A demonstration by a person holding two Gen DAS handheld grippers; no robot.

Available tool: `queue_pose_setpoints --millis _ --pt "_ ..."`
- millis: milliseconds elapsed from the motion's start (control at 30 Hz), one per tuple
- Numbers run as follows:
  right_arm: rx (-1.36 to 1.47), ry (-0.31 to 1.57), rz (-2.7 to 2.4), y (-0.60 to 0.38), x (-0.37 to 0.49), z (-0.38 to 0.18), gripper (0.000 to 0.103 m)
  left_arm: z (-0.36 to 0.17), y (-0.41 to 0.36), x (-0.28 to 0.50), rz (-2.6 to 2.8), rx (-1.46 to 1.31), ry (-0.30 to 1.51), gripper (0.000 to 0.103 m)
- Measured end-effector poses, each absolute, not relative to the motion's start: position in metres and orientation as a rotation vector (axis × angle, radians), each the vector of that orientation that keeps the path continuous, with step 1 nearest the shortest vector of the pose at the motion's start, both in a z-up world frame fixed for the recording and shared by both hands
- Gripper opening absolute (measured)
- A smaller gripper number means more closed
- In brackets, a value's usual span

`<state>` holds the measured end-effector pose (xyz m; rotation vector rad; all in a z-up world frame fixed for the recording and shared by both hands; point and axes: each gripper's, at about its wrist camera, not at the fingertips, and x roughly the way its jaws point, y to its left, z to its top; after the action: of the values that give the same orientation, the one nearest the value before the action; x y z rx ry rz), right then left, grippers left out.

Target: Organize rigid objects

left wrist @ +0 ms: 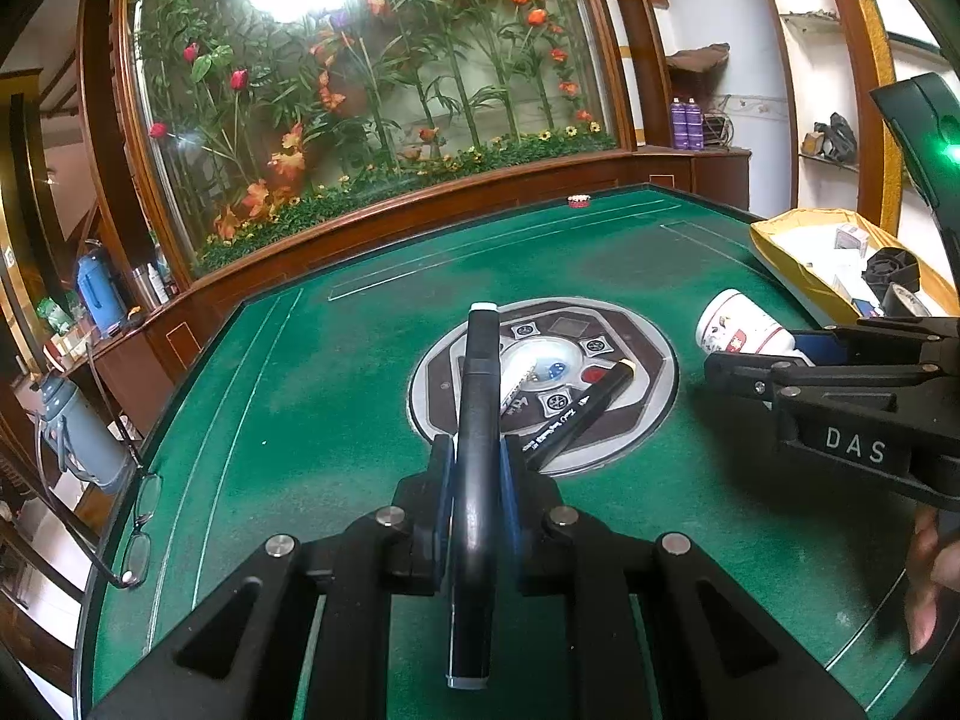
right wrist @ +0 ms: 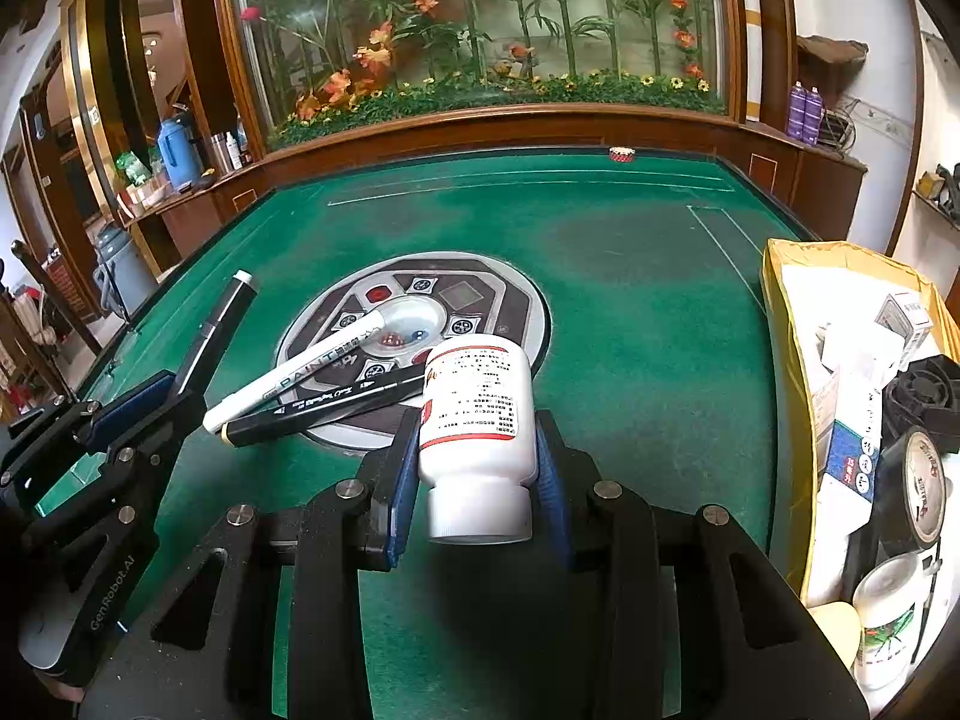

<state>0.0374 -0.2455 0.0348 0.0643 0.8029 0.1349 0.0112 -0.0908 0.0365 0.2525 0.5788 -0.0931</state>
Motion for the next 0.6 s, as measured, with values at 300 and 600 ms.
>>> queue_pose_setpoints --millis 300,600 --pt "0.072 0.816 0.126 -0.2472 0.0427 0.0325 0.035 0.0361 -0.0886 0.0125 -0.08 0.256 0.581 0.014" --pt "0.088 0.817 0.13 -0.248 0.0413 0.0324 0.035 0.037 -0.0908 0.011 -0.098 0.253 0.589 0.014"
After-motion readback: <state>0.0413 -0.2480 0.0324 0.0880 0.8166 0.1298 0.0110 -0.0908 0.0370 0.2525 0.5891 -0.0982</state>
